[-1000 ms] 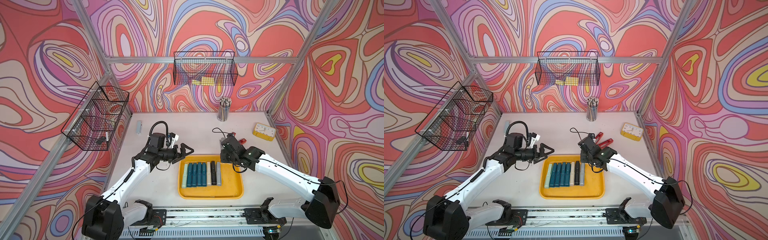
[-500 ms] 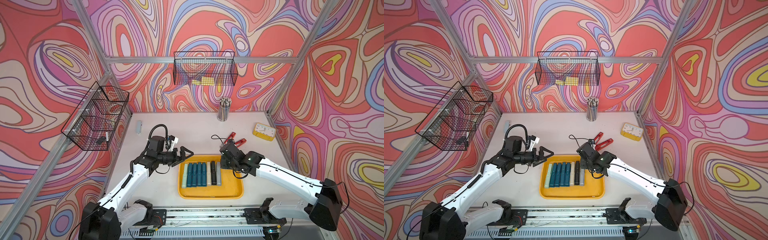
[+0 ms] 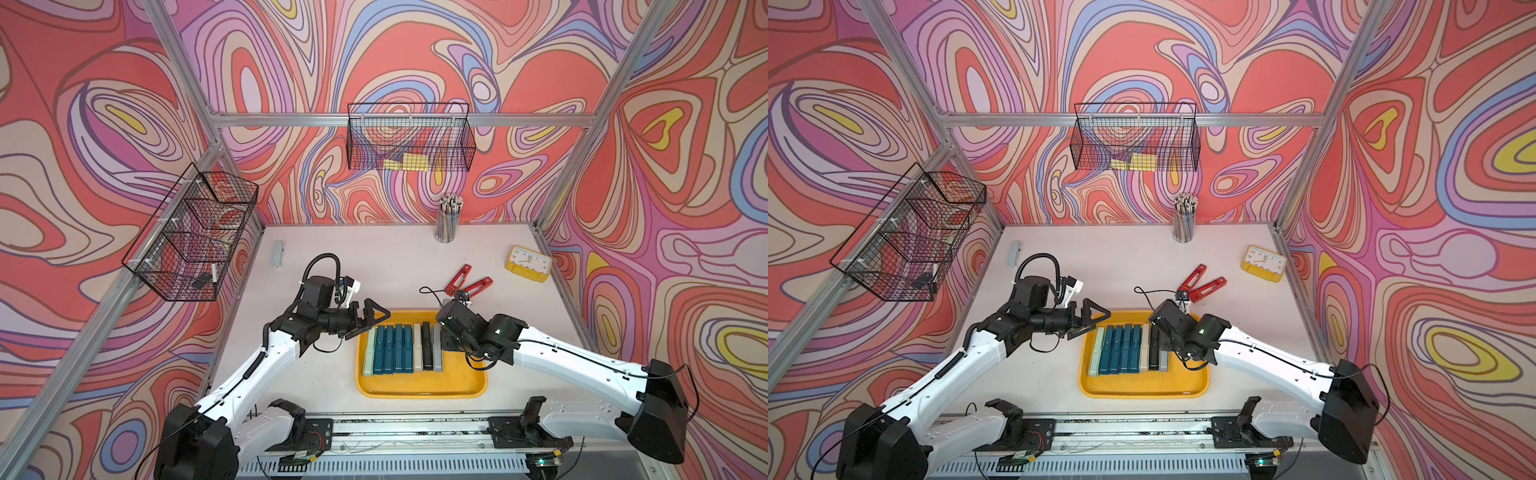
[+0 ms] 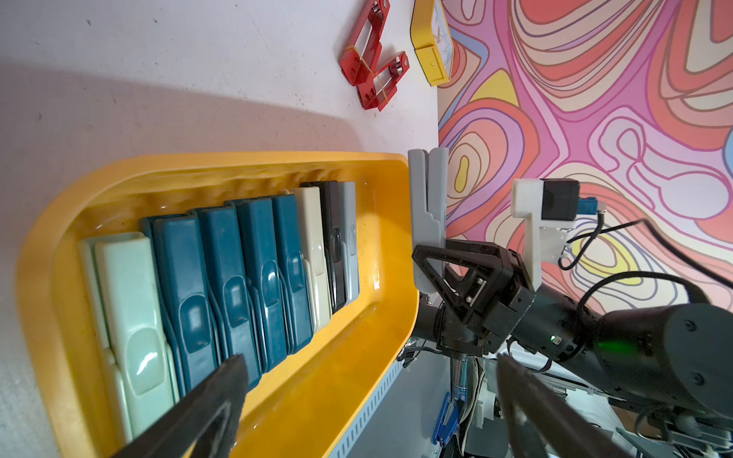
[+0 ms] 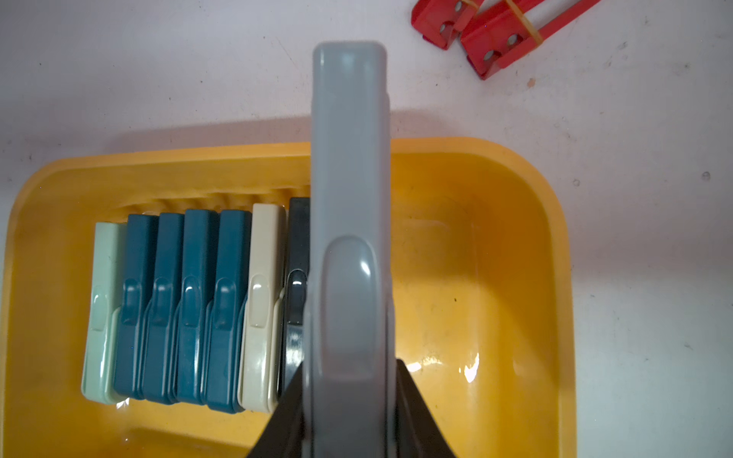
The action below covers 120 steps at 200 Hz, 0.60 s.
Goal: Put the pruning pliers into the storage box
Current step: Place the pruning pliers in the storage box.
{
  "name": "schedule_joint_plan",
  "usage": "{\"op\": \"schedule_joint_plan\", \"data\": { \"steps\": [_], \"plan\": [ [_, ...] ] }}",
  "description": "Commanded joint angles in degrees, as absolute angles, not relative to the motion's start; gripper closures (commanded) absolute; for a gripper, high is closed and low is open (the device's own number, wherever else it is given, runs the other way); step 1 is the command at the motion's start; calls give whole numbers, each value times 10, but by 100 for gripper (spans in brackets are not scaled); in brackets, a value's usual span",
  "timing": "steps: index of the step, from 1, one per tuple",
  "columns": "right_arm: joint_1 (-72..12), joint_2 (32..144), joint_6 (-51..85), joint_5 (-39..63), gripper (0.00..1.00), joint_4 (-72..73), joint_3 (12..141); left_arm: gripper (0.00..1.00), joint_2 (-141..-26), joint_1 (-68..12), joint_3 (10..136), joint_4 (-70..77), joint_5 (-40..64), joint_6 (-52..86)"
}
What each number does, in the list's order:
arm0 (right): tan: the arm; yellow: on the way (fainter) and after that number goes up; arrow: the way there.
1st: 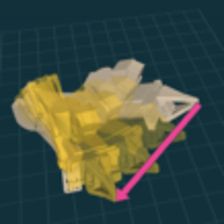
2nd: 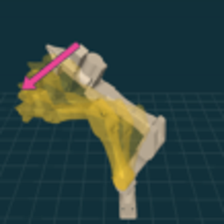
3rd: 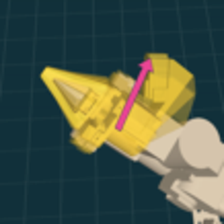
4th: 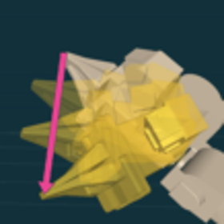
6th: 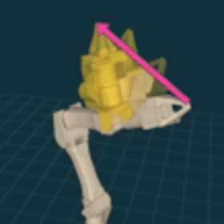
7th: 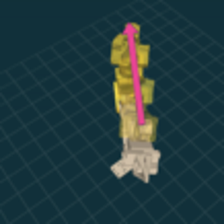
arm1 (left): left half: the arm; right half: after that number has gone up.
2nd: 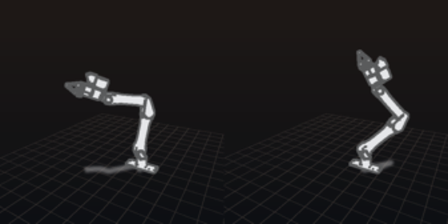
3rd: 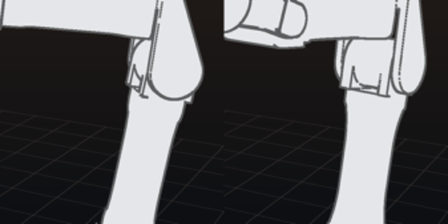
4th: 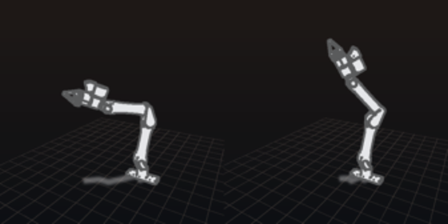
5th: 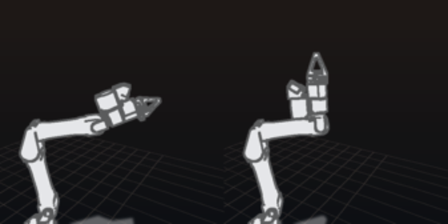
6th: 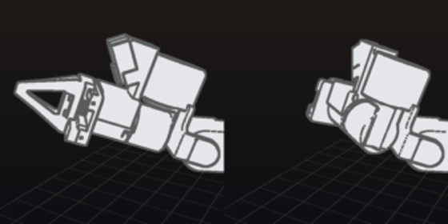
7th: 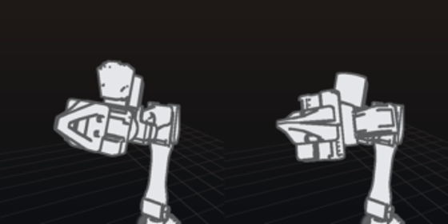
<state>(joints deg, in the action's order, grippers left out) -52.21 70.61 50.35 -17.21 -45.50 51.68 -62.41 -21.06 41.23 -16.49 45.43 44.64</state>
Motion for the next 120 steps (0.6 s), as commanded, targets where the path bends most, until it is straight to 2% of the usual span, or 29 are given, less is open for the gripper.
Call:
{"op": "schedule_joint_plan", "data": {
  "steps": [1,120],
  "plan": [
    [-534,694,535,-193,100,-452,496,1,-611,-214,395,-169,447,455],
    [-555,673,580,-194,100,-426,423,1,-599,-229,380,-165,433,463]
  ]
}}
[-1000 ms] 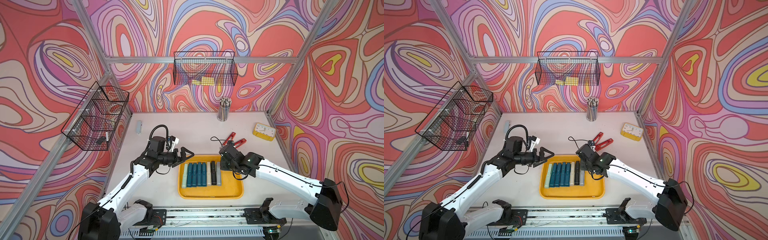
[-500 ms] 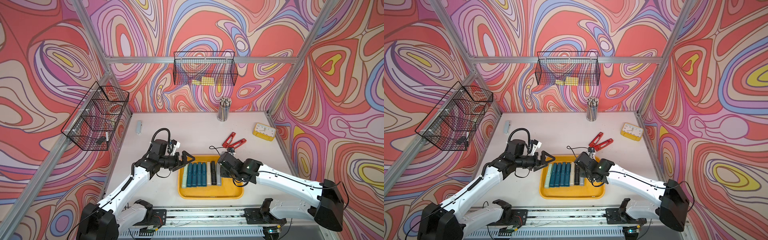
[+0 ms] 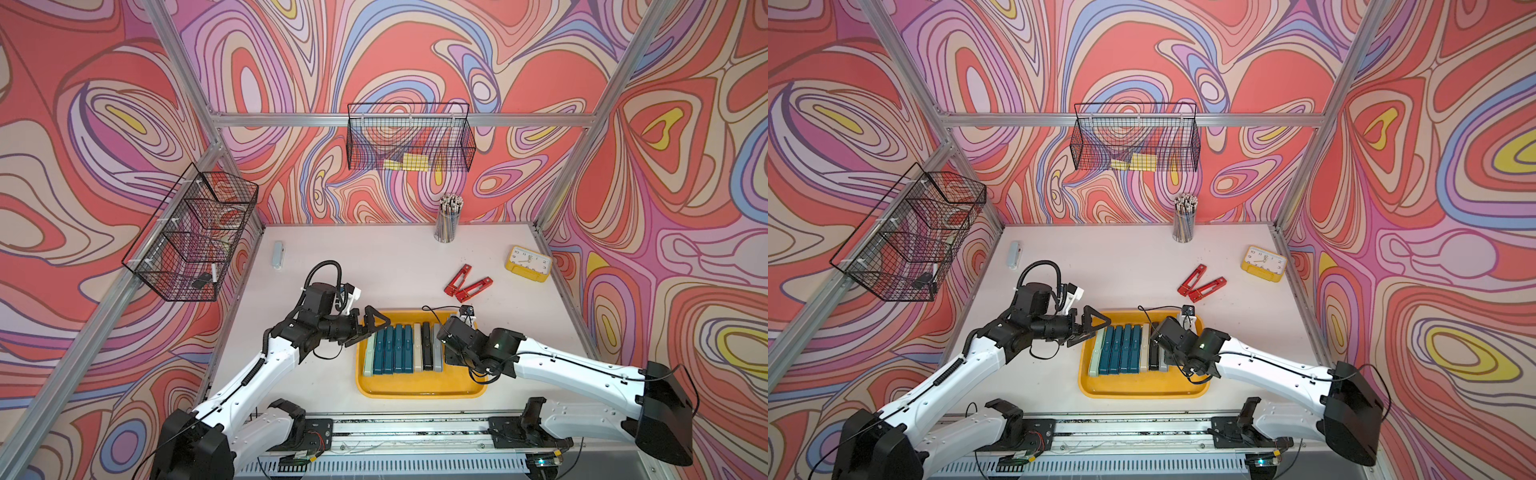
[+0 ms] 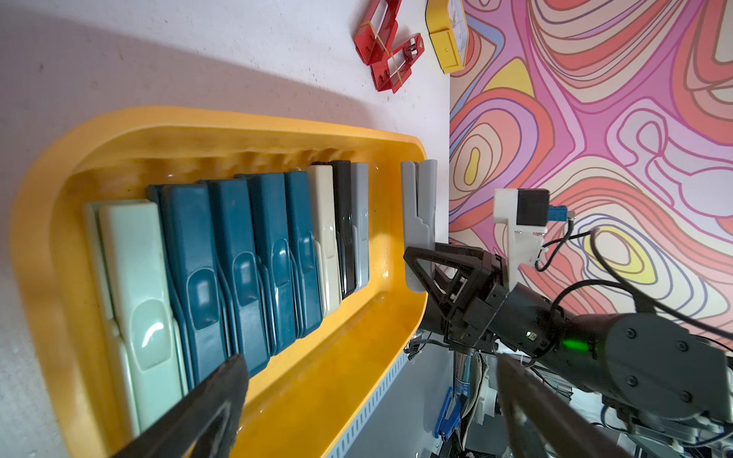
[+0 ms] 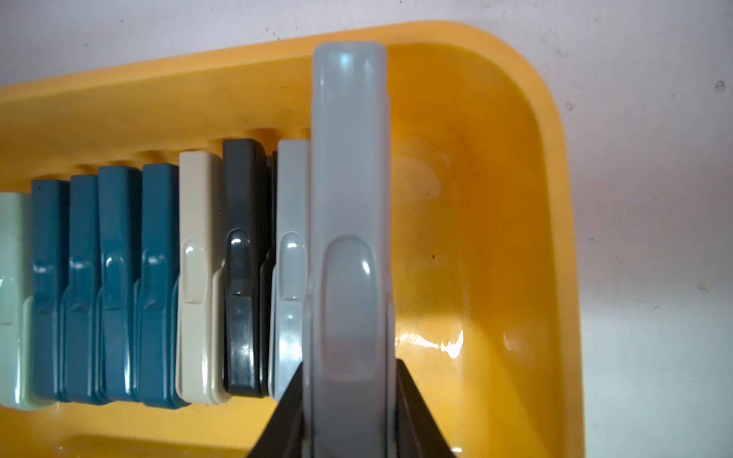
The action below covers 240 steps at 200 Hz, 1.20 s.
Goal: Put the pruning pliers into the storage box
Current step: Place the pruning pliers in the storage box.
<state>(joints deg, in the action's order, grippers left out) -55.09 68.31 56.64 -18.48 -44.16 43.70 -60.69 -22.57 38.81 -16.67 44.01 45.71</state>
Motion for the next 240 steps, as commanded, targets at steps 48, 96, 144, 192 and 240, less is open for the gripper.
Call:
{"op": "schedule_joint_plan", "data": {
  "steps": [48,96,144,192,240],
  "plan": [
    [-556,681,580,-192,100,-408,406,1,-606,-234,381,-158,432,467],
    [-556,720,574,-185,100,-368,399,1,-604,-238,380,-163,428,467],
    [-555,730,570,-197,100,-371,408,1,-602,-237,381,-161,428,468],
    [-555,737,571,-197,100,-351,392,1,-606,-238,382,-160,429,468],
    [-555,759,573,-200,100,-325,377,1,-608,-239,382,-159,427,468]
  ]
}}
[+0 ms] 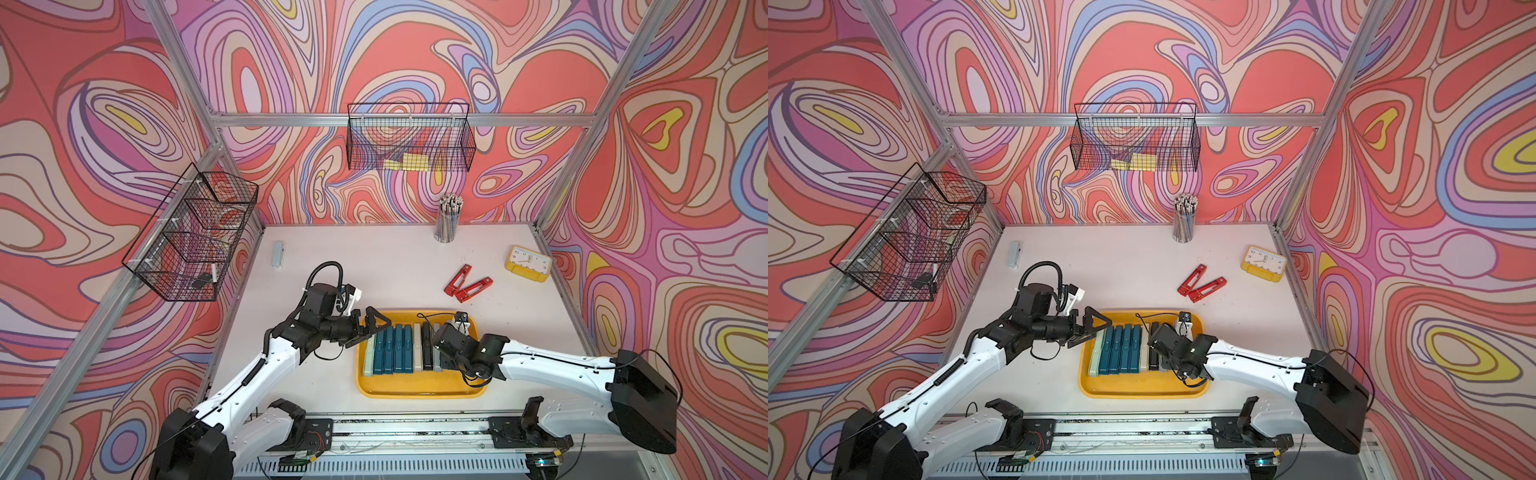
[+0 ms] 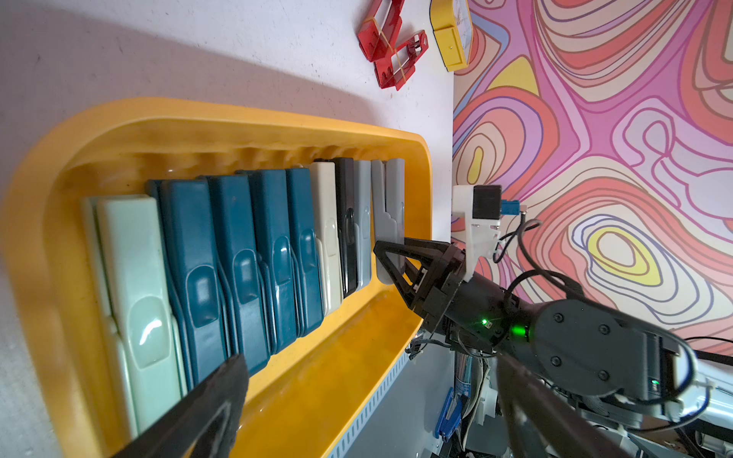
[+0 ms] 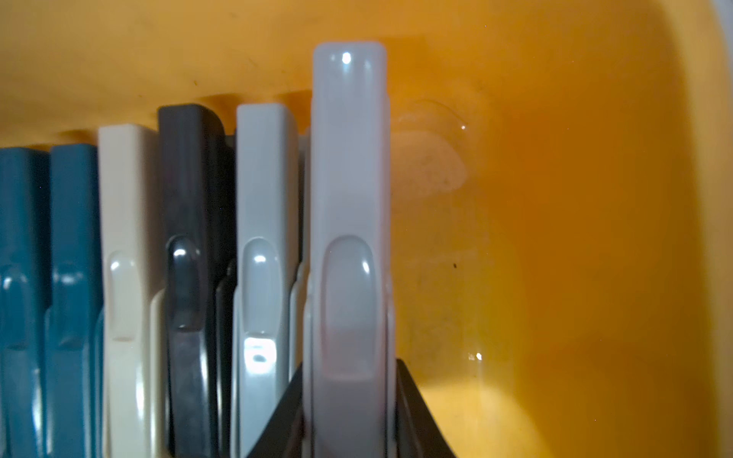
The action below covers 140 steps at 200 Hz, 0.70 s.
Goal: Put the pruning pliers into the storage box
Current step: Place the pruning pliers in the storage box.
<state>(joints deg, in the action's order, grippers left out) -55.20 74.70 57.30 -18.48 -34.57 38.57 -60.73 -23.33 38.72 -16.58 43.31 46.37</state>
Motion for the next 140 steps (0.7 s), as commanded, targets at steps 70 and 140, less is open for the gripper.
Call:
{"op": "schedule_joint_plan", "data": {
  "steps": [70,140],
  "plan": [
    [-556,782,575,-200,100,-294,357,1,-616,-239,381,-156,427,468],
    [-556,801,574,-203,89,-278,354,1,-619,-239,373,-155,427,473]
  ]
}}
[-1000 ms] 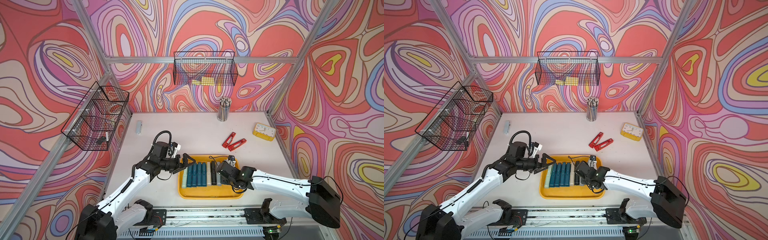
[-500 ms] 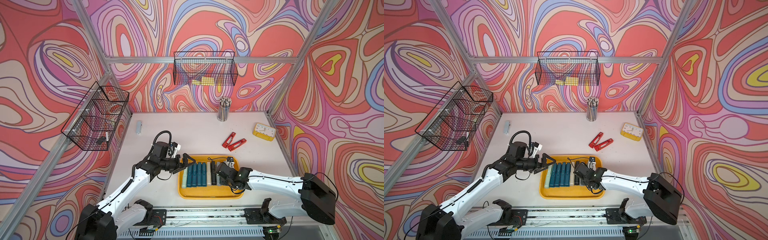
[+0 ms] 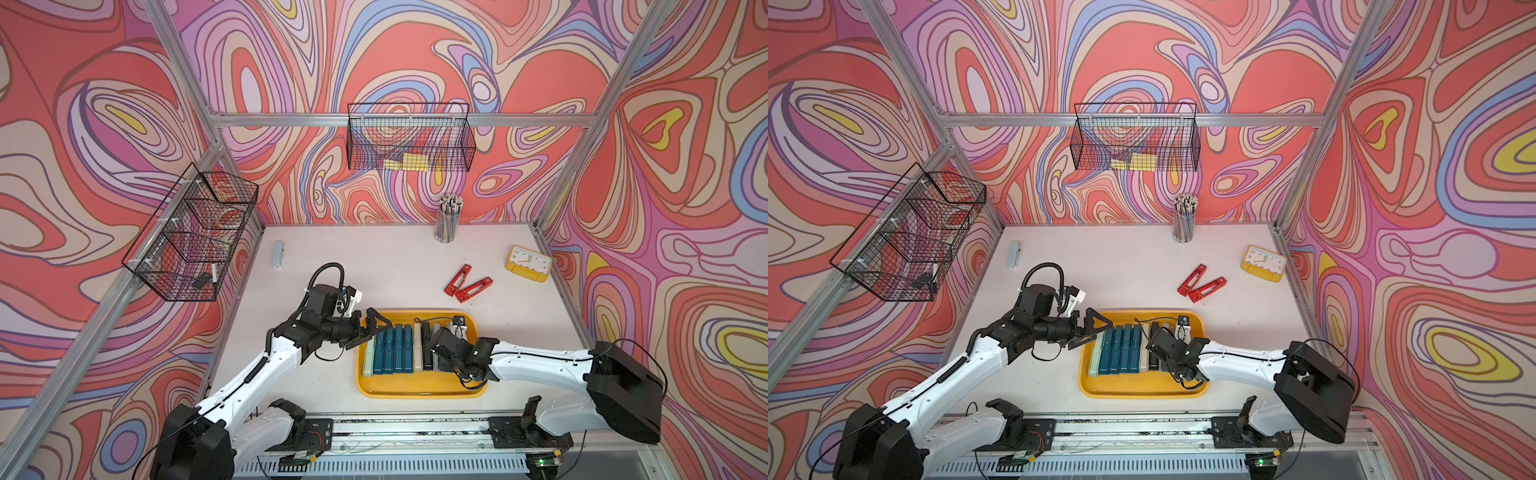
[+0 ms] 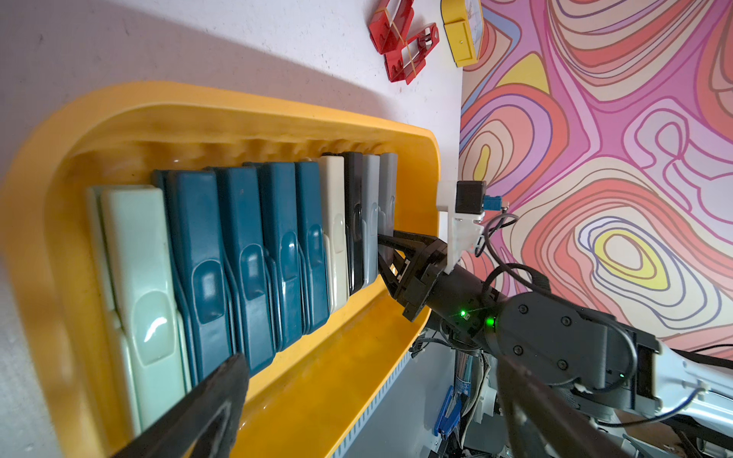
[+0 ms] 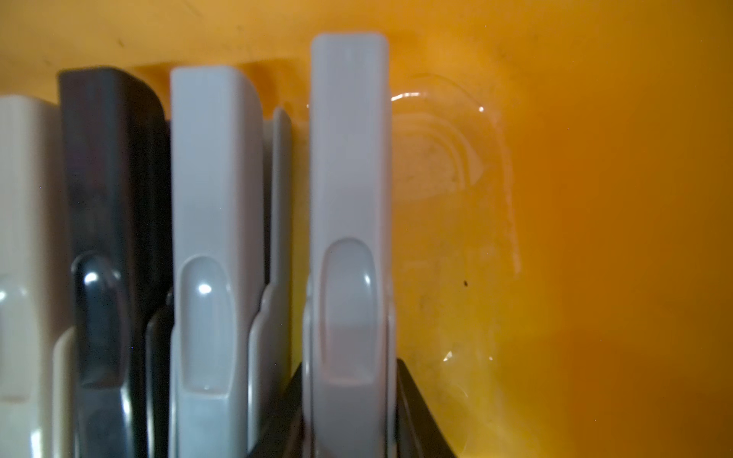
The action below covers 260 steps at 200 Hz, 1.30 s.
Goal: Put the pruning pliers into the storage box
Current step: Place the pruning pliers in the storage box.
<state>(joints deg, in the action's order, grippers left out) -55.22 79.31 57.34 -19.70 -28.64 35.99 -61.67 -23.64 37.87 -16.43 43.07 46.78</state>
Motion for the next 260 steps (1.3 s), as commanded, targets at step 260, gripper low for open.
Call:
{"op": "schedule_joint_plan", "data": {
  "steps": [260],
  "plan": [
    [-556,679,576,-275,80,-428,414,1,-620,-242,367,-132,426,479]
  ]
}}
